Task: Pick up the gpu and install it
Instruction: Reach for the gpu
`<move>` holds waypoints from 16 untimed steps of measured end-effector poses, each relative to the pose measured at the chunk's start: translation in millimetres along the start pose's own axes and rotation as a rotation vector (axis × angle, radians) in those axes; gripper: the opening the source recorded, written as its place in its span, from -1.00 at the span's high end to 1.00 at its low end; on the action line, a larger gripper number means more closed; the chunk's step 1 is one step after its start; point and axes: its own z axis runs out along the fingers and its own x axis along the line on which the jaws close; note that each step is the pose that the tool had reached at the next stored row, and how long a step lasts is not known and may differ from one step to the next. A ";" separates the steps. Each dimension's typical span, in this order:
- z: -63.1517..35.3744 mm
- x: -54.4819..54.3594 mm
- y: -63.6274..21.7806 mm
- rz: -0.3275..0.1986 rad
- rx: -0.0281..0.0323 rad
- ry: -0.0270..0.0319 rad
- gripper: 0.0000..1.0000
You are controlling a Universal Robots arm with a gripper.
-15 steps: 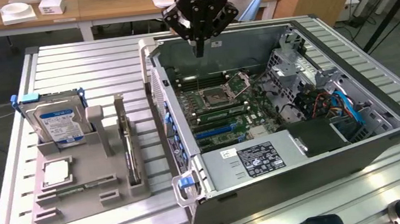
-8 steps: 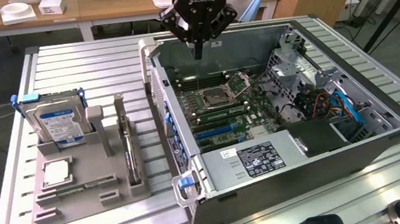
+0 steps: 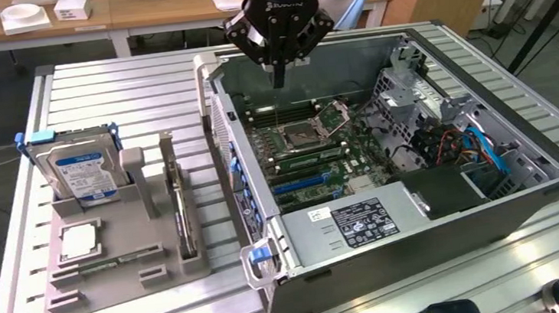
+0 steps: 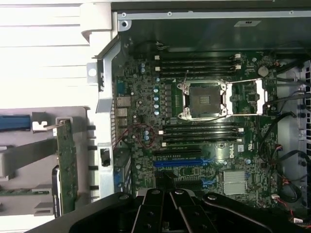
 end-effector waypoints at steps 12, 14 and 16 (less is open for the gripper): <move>0.2 15.2 -7.5 -0.047 -0.0010 0.0022 0.80; 0.1 21.8 -9.2 -0.048 -0.0011 0.0023 0.80; 0.0 28.1 -10.9 -0.049 -0.0010 0.0024 0.80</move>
